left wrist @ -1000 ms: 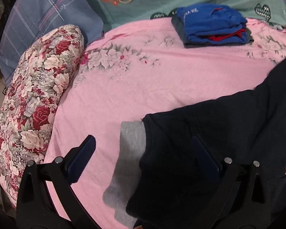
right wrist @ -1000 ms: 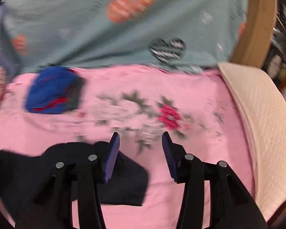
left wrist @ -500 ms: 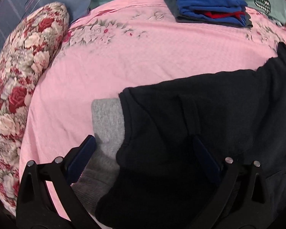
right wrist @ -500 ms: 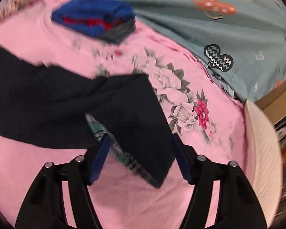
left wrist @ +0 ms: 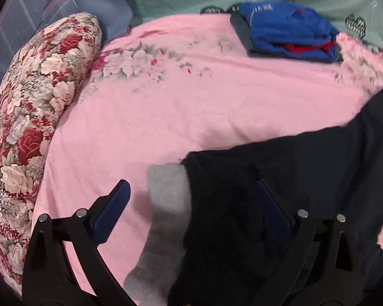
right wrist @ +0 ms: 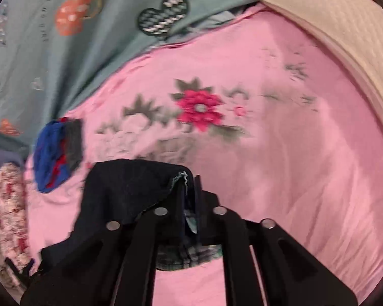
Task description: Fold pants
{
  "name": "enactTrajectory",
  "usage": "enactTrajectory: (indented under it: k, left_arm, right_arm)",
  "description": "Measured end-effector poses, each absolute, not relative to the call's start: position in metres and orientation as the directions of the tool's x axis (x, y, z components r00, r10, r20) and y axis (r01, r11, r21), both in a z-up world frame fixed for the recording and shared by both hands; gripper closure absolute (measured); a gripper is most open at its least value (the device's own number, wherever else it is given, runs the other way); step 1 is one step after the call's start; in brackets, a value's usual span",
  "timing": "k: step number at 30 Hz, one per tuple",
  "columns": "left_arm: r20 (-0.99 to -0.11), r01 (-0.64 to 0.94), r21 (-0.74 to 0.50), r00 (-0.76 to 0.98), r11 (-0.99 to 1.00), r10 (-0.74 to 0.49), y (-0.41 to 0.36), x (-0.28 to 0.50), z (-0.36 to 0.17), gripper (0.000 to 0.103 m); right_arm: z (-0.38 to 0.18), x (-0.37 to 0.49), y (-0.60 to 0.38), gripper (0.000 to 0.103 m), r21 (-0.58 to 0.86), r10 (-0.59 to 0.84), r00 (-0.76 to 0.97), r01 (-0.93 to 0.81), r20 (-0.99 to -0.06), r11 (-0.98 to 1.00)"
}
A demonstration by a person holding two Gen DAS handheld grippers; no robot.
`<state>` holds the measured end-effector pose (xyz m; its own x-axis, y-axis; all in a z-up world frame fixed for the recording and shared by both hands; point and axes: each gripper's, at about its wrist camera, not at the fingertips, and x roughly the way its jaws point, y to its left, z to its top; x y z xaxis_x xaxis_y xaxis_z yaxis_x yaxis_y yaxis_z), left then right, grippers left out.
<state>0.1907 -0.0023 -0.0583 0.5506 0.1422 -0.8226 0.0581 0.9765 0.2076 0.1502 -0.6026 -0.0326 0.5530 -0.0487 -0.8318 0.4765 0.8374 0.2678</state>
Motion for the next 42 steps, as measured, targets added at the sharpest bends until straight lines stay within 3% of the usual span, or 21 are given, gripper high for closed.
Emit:
enactTrajectory:
  k: [1, 4, 9, 11, 15, 18, 19, 20, 21, 22, 24, 29, 33, 34, 35, 36, 40, 42]
  left_arm:
    - [-0.828, 0.058, 0.218, 0.540, 0.974, 0.153, -0.004, 0.195, -0.064, 0.004]
    - [-0.849, 0.028, 0.203, 0.502, 0.979, 0.162, 0.005, 0.204, -0.069, 0.003]
    - [-0.879, -0.025, 0.164, 0.450, 0.986, 0.158, 0.033, 0.208, -0.071, 0.003]
    - [-0.889, -0.018, 0.129, 0.440, 0.991, 0.124, 0.039, 0.205, -0.072, 0.003]
    - [-0.897, 0.010, 0.132, 0.427, 0.991, 0.115, 0.032, 0.209, -0.078, 0.002]
    - [-0.926, 0.013, 0.000, 0.378, 1.000, -0.005, 0.041, 0.218, -0.084, 0.002]
    - [-0.924, 0.012, -0.017, 0.381, 1.000, -0.020, 0.042, 0.218, -0.084, 0.003]
    - [-0.919, 0.028, -0.015, 0.394, 0.999, -0.025, 0.040, 0.216, -0.082, 0.011]
    - [-0.909, 0.056, -0.024, 0.415, 0.998, -0.045, 0.036, 0.212, -0.078, 0.041]
    - [-0.900, 0.068, -0.021, 0.433, 0.997, -0.049, 0.032, 0.209, -0.073, 0.058]
    - [-0.890, 0.061, -0.019, 0.453, 0.998, -0.044, 0.029, 0.204, -0.065, 0.067]
    - [-0.848, 0.009, -0.060, 0.527, 0.998, -0.055, 0.041, 0.199, -0.047, 0.068]
    - [-0.829, 0.000, -0.015, 0.559, 1.000, -0.013, 0.032, 0.223, -0.040, 0.068]
    - [-0.823, -0.004, 0.012, 0.568, 1.000, 0.012, 0.027, 0.231, -0.041, 0.068]
    - [-0.819, -0.012, 0.026, 0.573, 1.000, 0.029, 0.025, 0.240, -0.041, 0.068]
    - [-0.820, -0.019, 0.034, 0.571, 0.999, 0.039, 0.025, 0.246, -0.043, 0.068]
    - [-0.848, -0.017, 0.082, 0.525, 0.996, 0.079, 0.029, 0.258, -0.061, 0.059]
    - [-0.841, 0.001, 0.111, 0.534, 0.994, 0.093, 0.032, 0.248, -0.058, 0.040]
  right_arm:
    - [-0.025, 0.143, -0.601, 0.057, 0.230, -0.125, 0.580, 0.499, -0.805, 0.836]
    - [-0.007, 0.132, -0.597, 0.040, 0.170, -0.216, 0.628, 0.495, -0.747, 0.852]
    - [-0.002, 0.139, -0.580, 0.033, 0.122, -0.137, 0.640, 0.343, -0.756, 0.931]
    - [-0.006, 0.148, -0.568, 0.021, 0.060, -0.141, 0.617, 0.293, -0.774, 0.954]
    - [-0.036, 0.185, -0.553, 0.020, -0.124, -0.256, 0.538, 0.269, -0.803, 0.955]
    - [-0.067, 0.202, -0.561, 0.021, -0.136, -0.266, 0.463, 0.295, -0.846, 0.946]
    - [-0.075, 0.205, -0.563, 0.032, -0.110, -0.238, 0.450, 0.292, -0.861, 0.950]
    - [-0.083, 0.206, -0.564, 0.081, -0.075, -0.196, 0.432, 0.281, -0.880, 0.957]
    - [-0.085, 0.205, -0.564, 0.103, -0.041, -0.166, 0.433, 0.283, -0.886, 0.958]
    - [-0.082, 0.202, -0.563, 0.102, -0.039, -0.169, 0.448, 0.285, -0.878, 0.958]
    - [-0.071, 0.193, -0.564, 0.102, -0.039, -0.177, 0.471, 0.287, -0.864, 0.957]
    - [-0.036, 0.160, -0.588, 0.102, -0.035, -0.236, 0.494, 0.382, -0.837, 0.923]
    - [-0.045, 0.162, -0.596, 0.101, -0.055, -0.241, 0.473, 0.373, -0.848, 0.926]
    - [-0.053, 0.164, -0.593, 0.084, -0.098, -0.267, 0.442, 0.370, -0.856, 0.924]
    - [-0.059, 0.164, -0.592, 0.053, -0.141, -0.303, 0.412, 0.379, -0.859, 0.915]
    - [-0.061, 0.159, -0.590, 0.048, -0.162, -0.327, 0.408, 0.389, -0.852, 0.907]
    - [-0.042, 0.112, -0.580, 0.048, -0.123, -0.306, 0.460, 0.385, -0.833, 0.915]
    - [-0.024, 0.072, -0.575, 0.045, -0.087, -0.273, 0.498, 0.365, -0.823, 0.927]
